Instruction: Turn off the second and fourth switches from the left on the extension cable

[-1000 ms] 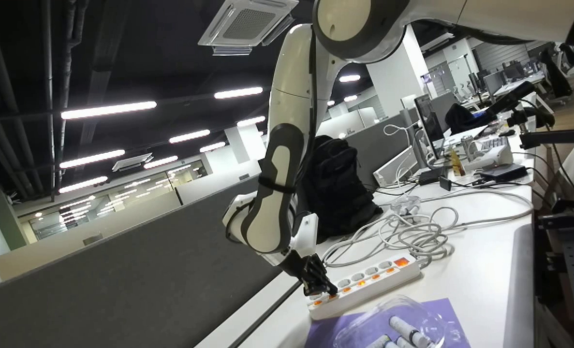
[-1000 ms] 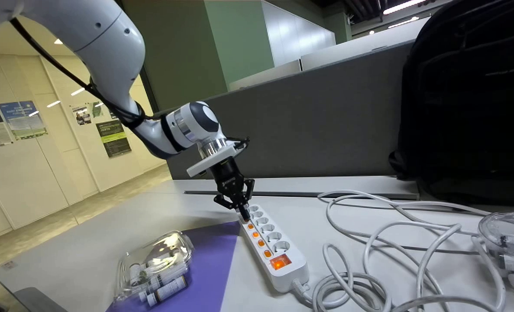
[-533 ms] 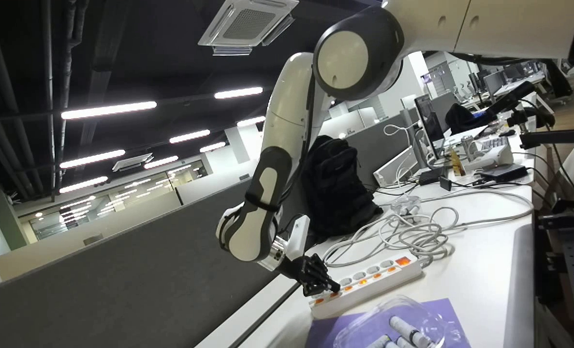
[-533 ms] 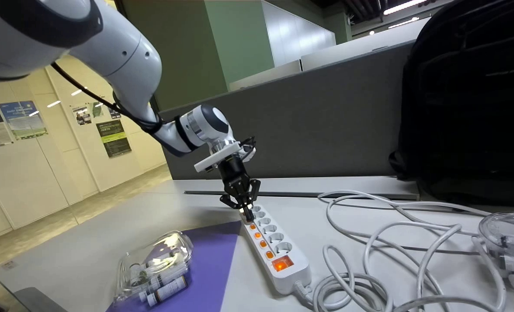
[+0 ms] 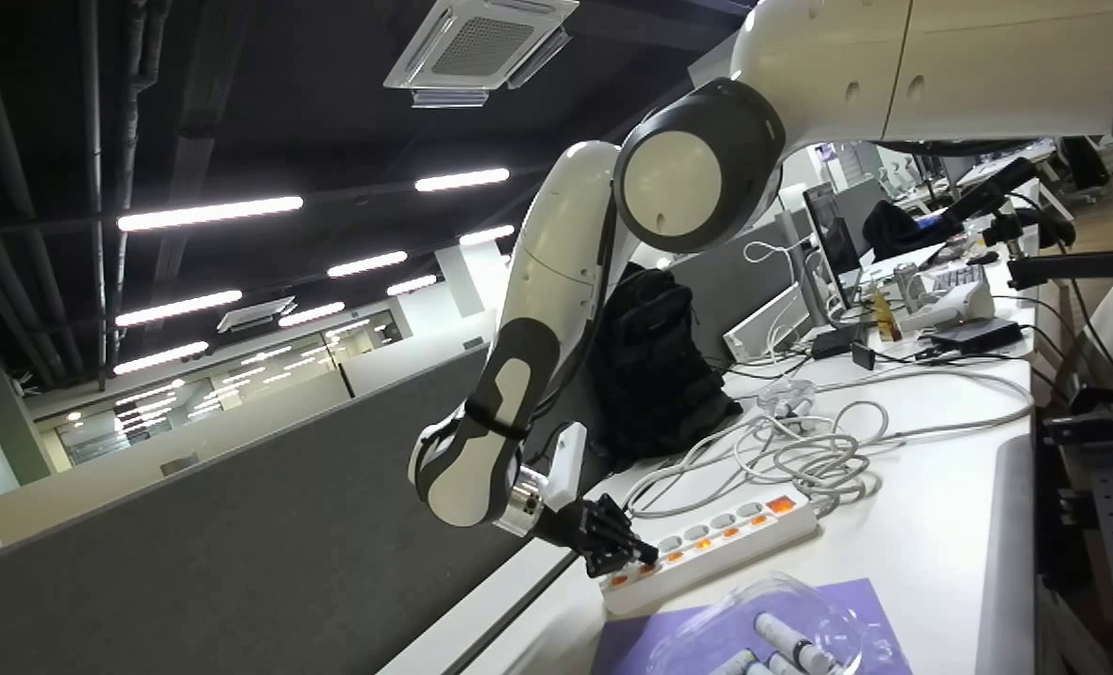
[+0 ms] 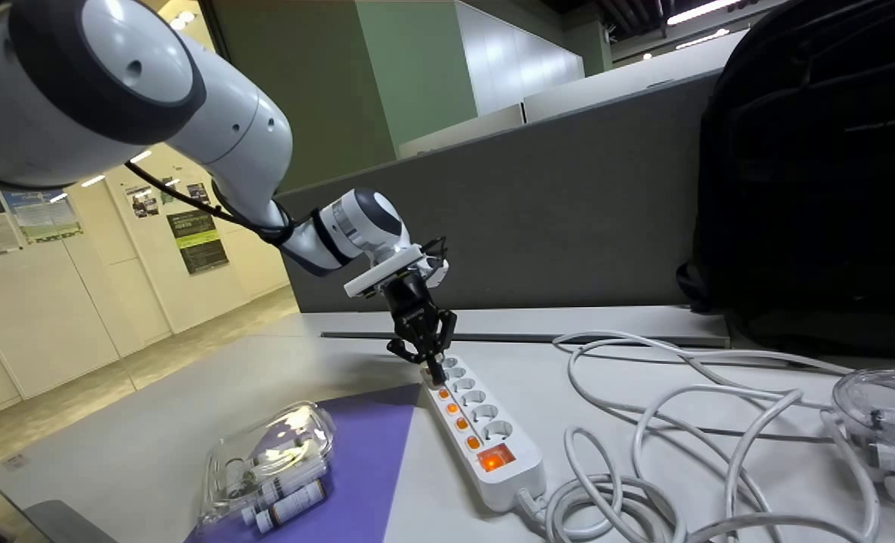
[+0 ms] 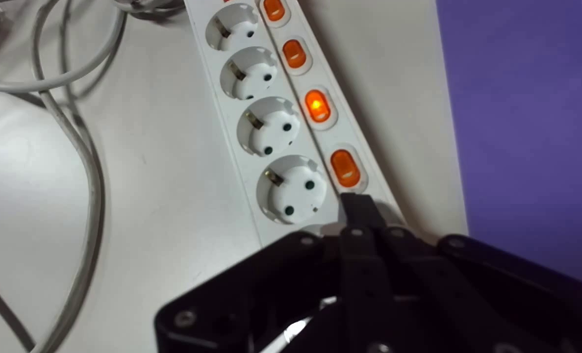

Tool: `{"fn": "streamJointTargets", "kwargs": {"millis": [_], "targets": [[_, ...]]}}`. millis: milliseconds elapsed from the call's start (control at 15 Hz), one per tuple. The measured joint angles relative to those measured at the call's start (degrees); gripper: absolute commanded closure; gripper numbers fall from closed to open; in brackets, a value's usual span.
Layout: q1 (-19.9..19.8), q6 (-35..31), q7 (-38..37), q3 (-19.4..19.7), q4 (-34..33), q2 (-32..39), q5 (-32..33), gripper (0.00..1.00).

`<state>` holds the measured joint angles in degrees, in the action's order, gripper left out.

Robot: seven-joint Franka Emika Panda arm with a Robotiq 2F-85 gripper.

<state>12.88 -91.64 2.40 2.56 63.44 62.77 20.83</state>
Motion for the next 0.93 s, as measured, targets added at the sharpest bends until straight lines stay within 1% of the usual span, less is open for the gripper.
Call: {"fn": "streamJointTargets", "kwargs": {"millis": [133, 200, 400, 533, 733, 933], "targets": [[0.95, -2.48, 0.72, 0.01, 0.99, -0.52, 2.15, 1.0], [1.65, -5.1, 0.72, 0.07, 2.36, -1.29, 3.83, 1.0], [3.76, -15.96, -0.18, 0.17, 9.93, -5.47, 8.78, 1.0], [4.53, -23.95, -1.18, 0.16, 15.58, -8.69, 10.82, 1.0], [4.2, -34.99, -1.57, 0.04, 23.9, -13.57, 10.96, 1.0], [1.93, -43.65, -1.36, -0.73, 32.11, -18.68, 8.72, 1.0]]}}
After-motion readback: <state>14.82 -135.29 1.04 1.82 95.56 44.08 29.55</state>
